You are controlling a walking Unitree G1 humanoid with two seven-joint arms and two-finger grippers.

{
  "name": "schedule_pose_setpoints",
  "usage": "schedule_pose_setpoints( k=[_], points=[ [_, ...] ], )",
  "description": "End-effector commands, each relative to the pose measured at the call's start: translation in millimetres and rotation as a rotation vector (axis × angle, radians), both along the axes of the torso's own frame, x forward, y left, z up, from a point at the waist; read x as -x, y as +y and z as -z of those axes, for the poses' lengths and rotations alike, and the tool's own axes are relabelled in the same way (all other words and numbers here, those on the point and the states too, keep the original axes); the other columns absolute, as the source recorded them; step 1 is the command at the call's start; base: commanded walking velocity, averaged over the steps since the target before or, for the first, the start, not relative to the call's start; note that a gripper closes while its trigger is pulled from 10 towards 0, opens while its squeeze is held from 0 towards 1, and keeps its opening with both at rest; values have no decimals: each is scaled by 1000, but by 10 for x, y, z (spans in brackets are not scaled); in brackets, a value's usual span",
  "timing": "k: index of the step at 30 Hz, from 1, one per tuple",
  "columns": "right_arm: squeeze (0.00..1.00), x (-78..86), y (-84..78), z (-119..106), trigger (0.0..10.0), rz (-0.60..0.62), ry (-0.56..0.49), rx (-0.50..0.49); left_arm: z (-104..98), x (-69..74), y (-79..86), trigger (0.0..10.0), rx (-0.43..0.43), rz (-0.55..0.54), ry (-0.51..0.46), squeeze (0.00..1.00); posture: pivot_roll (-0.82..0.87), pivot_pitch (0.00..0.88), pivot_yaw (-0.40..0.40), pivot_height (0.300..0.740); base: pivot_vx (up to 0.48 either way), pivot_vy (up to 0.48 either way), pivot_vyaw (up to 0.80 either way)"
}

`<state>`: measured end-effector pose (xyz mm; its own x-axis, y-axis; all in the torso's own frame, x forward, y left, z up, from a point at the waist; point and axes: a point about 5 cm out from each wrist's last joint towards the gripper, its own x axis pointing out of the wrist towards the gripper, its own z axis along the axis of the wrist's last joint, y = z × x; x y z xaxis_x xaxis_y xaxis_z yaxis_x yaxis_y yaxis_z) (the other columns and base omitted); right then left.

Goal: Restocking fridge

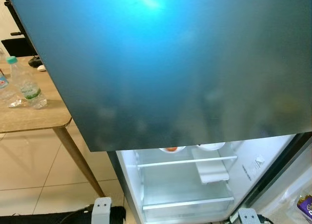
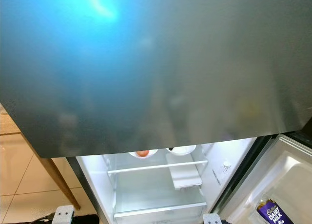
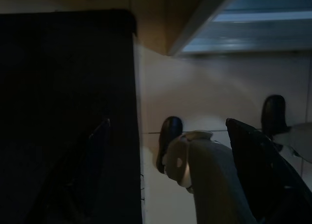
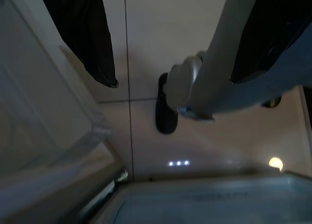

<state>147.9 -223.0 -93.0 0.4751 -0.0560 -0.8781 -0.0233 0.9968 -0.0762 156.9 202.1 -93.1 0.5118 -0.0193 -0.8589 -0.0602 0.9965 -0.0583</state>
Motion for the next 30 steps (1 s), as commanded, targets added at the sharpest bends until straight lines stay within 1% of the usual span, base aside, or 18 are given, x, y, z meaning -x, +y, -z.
schedule_pose_setpoints(
  k=[1,3,4,5,6,7,8,9,15,17,18,21,25,30],
  points=[
    [0,-5,41,7,10000,-9,3,-8,14,42,26,10000,-5,10,22,0,-41,0,-13,740,0,0,0],
    [0,-20,63,4,10000,-53,3,0,40,85,-32,10000,2,14,34,0,-54,0,-9,740,0,0,0],
    [0,-20,63,4,10000,-53,3,0,40,85,-32,10000,2,14,34,0,-54,0,-9,740,0,0,0],
    [0,-22,68,4,10000,-62,3,1,54,107,-70,10000,11,11,40,0,-44,0,-19,740,0,0,0],
    [0,-6,79,13,10000,-78,12,3,67,125,-115,10000,22,6,44,0,-41,0,-24,740,0,0,0],
    [0,-6,79,13,10000,-78,12,3,67,125,-115,10000,22,6,44,0,-41,0,-24,740,0,0,0],
    [0,31,110,33,10000,-110,31,4,87,159,-181,10000,33,14,53,0,-39,0,-27,740,0,0,0],
    [0,38,121,37,10000,-117,34,3,93,171,-195,10000,34,21,57,0,-39,0,-27,740,0,0,0],
    [0,17,145,33,10000,-126,27,0,98,187,-197,10000,33,39,64,0,-50,0,-10,740,0,0,0],
    [0,21,152,36,10000,-127,26,0,103,200,-196,10000,23,85,78,0,-49,0,-4,740,0,0,0],
    [0,21,152,36,10000,-127,26,0,103,200,-196,10000,23,85,78,0,-49,0,-4,740,0,0,0],
    [0,51,166,49,10000,-130,34,-1,102,200,-197,10000,9,134,86,0,-46,0,-1,740,0,0,0],
    [0,59,193,57,10000,-135,37,-5,92,169,-190,10000,3,137,84,0,-49,0,3,740,0,0,0],
    [0,50,194,54,10000,-137,35,-5,93,164,-209,10000,3,146,85,0,-54,0,2,740,0,0,0]
  ],
)
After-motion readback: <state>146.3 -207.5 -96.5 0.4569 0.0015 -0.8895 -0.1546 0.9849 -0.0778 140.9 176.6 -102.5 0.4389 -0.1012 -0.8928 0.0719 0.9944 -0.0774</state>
